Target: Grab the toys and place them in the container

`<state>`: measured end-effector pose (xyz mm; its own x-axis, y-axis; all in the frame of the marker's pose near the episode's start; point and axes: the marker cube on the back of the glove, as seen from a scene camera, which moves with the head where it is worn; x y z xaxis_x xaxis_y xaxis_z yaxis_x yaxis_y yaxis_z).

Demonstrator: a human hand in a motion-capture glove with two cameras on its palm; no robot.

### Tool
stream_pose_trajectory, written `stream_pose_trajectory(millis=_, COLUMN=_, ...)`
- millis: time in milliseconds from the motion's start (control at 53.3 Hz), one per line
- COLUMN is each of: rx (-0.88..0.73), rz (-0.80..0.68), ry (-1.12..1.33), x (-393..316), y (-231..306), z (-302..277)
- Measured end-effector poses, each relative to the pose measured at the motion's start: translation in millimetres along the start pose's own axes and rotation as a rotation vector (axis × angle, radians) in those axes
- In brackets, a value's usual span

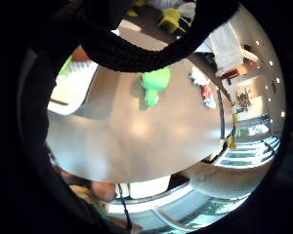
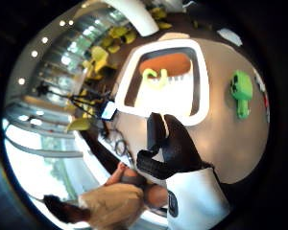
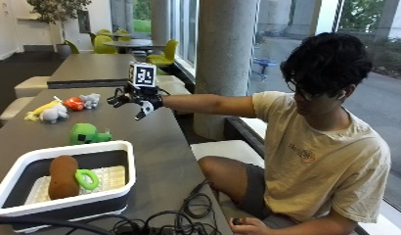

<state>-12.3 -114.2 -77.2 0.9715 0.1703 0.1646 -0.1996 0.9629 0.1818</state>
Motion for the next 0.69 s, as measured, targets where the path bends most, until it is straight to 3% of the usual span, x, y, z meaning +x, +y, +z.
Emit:
stream_pose_trajectory(millis=38, rx=-0.028, rz=0.013, ry=0.022, x=10.4, y=8.1, z=5.7)
stream_pose_trajectory(millis=94, rx=-0.064, rz=-0.147, ry=0.132, x=30.8, y=13.4, z=10.7)
stream_pose_trajectory(millis=169, rx=-0.105, rz=-0.105, ry=0.079, x=39.2, y=32.2, z=25.1)
stream_pose_trajectory(millis=263, rx=-0.133, rz=-0.21, ry=0.131, x=60.9, y=46.9, z=37.3)
stream_pose_trajectory(millis=544, rx=-0.118, rz=-0.167, ry=0.119, x=95.2, y=65.1, z=33.2)
stream_pose_trajectory(millis=638, rx=-0.082, rz=0.016, ry=0.048, x=94.6, y=71.9, z=18.9)
stream_pose_trajectory(millis=694, rx=-0.069, rz=-0.046, ry=0.124, x=105.7, y=70.4, z=6.5)
